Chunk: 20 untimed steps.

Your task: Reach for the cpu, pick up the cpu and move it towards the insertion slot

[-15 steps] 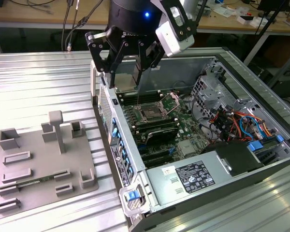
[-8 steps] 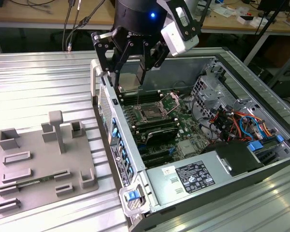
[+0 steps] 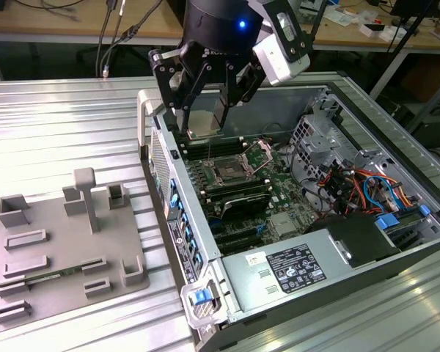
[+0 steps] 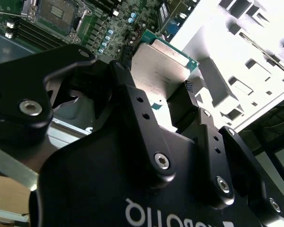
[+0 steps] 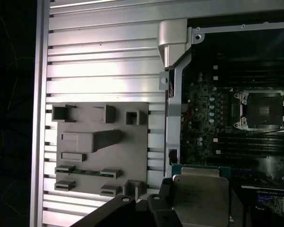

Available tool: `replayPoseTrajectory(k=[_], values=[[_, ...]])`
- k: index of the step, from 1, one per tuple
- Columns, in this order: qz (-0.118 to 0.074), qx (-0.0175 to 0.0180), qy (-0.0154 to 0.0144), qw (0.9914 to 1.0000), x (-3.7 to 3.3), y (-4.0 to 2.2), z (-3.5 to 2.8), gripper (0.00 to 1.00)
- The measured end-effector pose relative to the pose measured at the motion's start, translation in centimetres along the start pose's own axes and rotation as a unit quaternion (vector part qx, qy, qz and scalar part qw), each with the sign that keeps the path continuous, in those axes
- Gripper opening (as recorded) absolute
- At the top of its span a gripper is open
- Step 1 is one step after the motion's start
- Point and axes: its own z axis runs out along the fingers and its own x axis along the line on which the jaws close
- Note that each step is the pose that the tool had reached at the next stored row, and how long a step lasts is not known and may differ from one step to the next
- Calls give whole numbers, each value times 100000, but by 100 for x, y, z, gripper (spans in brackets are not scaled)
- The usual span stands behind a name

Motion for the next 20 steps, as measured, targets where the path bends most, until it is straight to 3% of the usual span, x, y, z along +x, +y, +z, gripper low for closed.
replayPoseTrajectory(k=[18,20], values=[[4,-1,-2,100000,-251,2,18,55],[-2,1,-2,100000,-304,2,21,55]])
